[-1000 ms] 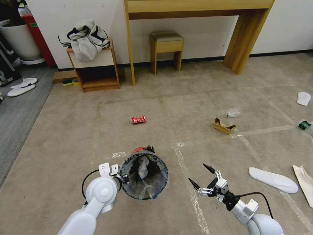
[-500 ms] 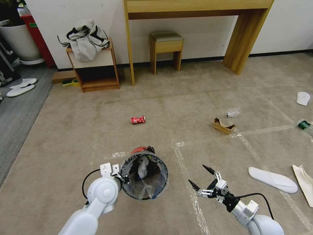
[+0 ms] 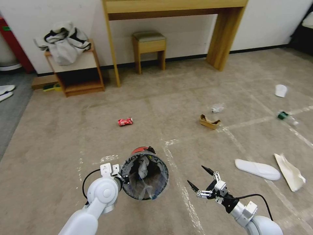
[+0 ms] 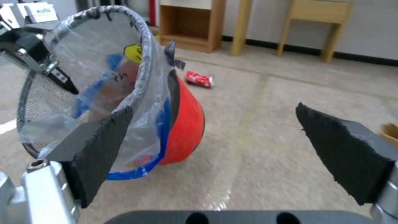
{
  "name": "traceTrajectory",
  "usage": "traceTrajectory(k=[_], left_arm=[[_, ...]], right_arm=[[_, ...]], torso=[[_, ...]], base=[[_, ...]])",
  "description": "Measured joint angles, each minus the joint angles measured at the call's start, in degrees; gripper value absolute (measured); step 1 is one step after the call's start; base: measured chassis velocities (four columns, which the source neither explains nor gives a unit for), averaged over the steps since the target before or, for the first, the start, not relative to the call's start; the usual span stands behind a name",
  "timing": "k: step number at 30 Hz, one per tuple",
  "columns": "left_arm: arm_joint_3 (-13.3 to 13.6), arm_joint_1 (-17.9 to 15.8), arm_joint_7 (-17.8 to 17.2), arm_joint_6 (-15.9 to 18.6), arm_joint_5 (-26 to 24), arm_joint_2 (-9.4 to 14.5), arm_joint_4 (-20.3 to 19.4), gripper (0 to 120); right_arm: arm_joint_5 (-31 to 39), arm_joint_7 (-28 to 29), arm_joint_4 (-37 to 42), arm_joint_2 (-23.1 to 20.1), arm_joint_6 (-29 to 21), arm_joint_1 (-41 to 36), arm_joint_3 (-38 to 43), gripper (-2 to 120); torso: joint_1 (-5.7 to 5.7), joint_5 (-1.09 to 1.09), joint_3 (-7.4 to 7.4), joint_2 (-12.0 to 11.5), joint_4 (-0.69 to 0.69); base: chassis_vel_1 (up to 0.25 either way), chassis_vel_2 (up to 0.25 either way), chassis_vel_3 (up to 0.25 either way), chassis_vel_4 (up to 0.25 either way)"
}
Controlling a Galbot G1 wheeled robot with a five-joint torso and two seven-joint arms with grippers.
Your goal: Pick up the trash bin and place the garbage on the floor into it.
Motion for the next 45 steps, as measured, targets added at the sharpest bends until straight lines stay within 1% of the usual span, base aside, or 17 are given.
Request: traceTrajectory(k=[10,27,33,45], left_arm=[[-0.1,-0.2,0.3,0.0,0.1,-0.2,0.4,0],[-0.1,-0.5,0.2,-0.2,-0.1,-0.7,0.9,0],[-0.1,-0.5,0.0,-0.3,-0.1,-0.8,1.1,0],[-0.1,-0.7,-0.2,-0.7,-0.1,-1.0,1.2,0]], right_arm=[[-0.5,-0.7,-0.7,1.0,0.2,-0.2,-0.2,100],[-0.7,-0.8,-1.3,1.4,0.6,0.1,-0.3,100],[-1.0,-0.8,-1.6,1.8,0.8,0.2,-0.4,100],[-1.0,-0.8,-1.7,1.7,0.9,0.3,-0.4,100]], torso=[[0.01,0.00,0.00,0.0,0.00],[0.01,0.00,0.00,0.0,-0.02],[0.01,0.00,0.00,0.0,0.02],[0.00,0.00,0.00,0.0,0.01]], base=[[-0.121,-0.125,-0.128,-0.121],[-0.104,-0.114,-0.112,-0.113],[-0.007,-0.009,-0.011,-0.005],[0.000,0.000,0.000,0.000]])
